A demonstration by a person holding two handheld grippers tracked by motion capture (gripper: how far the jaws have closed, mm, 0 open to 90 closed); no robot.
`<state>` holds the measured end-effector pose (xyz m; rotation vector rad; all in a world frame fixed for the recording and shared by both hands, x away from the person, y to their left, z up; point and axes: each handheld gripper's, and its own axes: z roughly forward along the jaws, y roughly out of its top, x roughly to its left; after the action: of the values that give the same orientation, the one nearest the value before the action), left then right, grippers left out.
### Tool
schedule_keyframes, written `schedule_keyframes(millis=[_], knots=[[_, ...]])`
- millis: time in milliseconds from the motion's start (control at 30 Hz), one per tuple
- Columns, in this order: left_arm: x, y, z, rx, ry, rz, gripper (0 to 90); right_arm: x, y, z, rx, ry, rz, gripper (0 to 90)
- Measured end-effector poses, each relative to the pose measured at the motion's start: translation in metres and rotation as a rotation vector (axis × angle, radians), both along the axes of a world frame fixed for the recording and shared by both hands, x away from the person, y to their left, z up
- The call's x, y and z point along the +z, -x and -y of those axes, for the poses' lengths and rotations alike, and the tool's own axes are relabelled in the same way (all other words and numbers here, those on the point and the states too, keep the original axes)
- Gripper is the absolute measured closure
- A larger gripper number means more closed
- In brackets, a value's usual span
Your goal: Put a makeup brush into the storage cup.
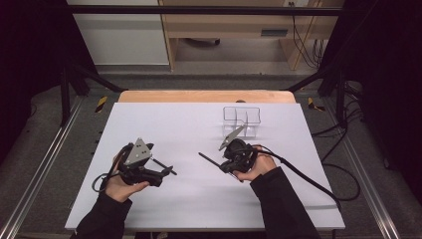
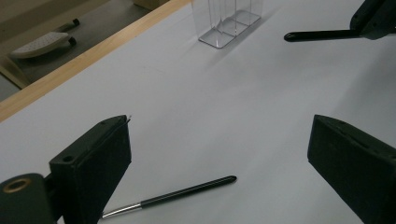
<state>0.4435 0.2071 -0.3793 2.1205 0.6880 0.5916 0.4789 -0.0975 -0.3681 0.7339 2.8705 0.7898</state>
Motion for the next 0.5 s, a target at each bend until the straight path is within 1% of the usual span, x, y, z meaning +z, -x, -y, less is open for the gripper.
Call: schedule_keyframes(millis=[100, 233, 267, 400, 500], knots=[[0.0, -0.001, 0.006, -0.02, -0.016, 0.003, 5.1, 0.002, 0.0, -0.003, 0.018, 0.004, -0.01, 84.3], [-0.002, -0.001, 0.014, -0.042, -0.051, 0.003, 5.1, 0.003, 0.0, -0.004, 0.032, 0.009, -0.018, 84.3], [-0.002, -0.002, 0.015, -0.05, -0.065, 0.006, 5.1, 0.003, 0.0, -0.005, 0.037, 0.007, -0.019, 84.3], [-0.002, -0.001, 0.022, -0.076, -0.075, 0.014, 5.1, 0.006, 0.001, -0.007, 0.055, 0.009, -0.026, 84.2], [-0.002, 0.0, 0.027, -0.093, -0.096, 0.019, 5.1, 0.007, 0.002, -0.009, 0.065, 0.014, -0.03, 84.3]])
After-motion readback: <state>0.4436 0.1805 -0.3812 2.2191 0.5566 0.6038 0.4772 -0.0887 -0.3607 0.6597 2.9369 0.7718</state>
